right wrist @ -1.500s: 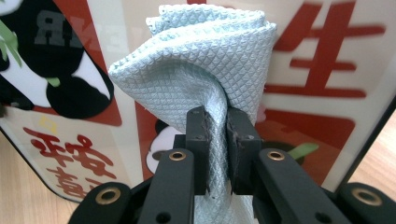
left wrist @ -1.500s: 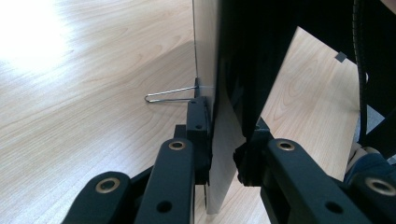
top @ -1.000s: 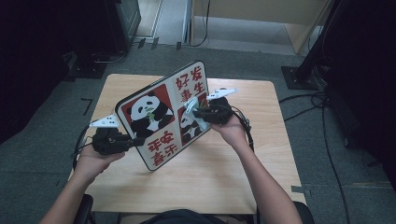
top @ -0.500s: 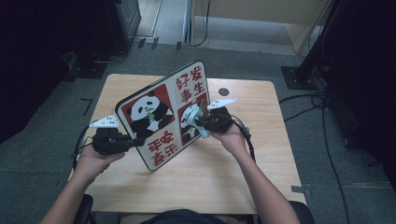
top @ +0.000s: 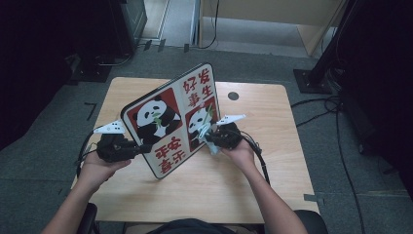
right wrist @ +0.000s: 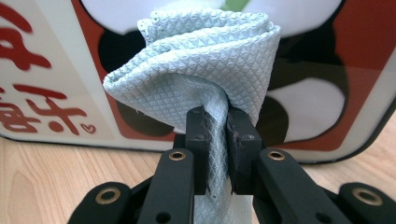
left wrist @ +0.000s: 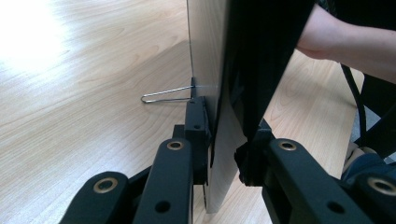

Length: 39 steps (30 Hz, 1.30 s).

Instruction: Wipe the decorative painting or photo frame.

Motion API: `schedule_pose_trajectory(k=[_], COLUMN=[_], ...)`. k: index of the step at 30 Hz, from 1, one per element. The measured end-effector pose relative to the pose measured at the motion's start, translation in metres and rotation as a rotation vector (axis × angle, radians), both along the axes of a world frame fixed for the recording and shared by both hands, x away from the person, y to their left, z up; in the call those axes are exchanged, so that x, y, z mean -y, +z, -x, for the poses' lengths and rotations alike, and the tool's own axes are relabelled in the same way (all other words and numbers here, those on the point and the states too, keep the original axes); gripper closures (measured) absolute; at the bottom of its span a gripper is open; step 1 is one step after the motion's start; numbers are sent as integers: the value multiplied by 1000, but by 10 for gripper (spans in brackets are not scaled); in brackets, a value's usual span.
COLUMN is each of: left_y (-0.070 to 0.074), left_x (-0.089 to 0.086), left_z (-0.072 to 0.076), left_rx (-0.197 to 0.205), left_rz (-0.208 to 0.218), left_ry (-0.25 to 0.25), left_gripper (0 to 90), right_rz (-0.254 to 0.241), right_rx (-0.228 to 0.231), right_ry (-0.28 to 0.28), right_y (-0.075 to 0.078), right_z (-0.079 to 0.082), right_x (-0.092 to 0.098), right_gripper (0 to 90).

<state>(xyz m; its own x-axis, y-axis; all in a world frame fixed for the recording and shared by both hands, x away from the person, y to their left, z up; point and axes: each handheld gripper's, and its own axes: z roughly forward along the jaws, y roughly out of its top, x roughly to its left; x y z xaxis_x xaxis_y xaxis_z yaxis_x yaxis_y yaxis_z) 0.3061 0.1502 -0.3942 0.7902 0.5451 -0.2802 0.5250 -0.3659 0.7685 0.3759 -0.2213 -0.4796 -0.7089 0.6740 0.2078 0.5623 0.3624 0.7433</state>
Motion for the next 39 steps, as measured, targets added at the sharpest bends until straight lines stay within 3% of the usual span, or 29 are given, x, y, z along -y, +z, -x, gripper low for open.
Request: schedule_pose_trajectory(k=[6, 13, 15, 21, 28, 39], left_y=[0, 0, 0, 0, 0, 1], left_x=[0, 0, 0, 1, 0, -1], left_z=[0, 0, 1, 1, 1, 0], left_rx=[-1, -7, -8, -9, -16, -14], left_rz=[2, 6, 6, 7, 8, 4], left_ry=[0, 3, 5, 11, 19, 25], left_gripper=[774, 772, 771, 772, 778, 784], right_rz=[25, 22, 3, 11, -29, -63], right_rx=[-30, -35, -54, -75, -59, 9], right_ry=[1, 6, -6, -13, -19, 11], right_y=[-16, -25, -26, -23, -7, 50], right_z=[3, 4, 3, 2, 4, -6], right_x=[-1, 1, 2, 1, 7, 7], right_gripper=[809, 809, 810, 811, 812, 812])
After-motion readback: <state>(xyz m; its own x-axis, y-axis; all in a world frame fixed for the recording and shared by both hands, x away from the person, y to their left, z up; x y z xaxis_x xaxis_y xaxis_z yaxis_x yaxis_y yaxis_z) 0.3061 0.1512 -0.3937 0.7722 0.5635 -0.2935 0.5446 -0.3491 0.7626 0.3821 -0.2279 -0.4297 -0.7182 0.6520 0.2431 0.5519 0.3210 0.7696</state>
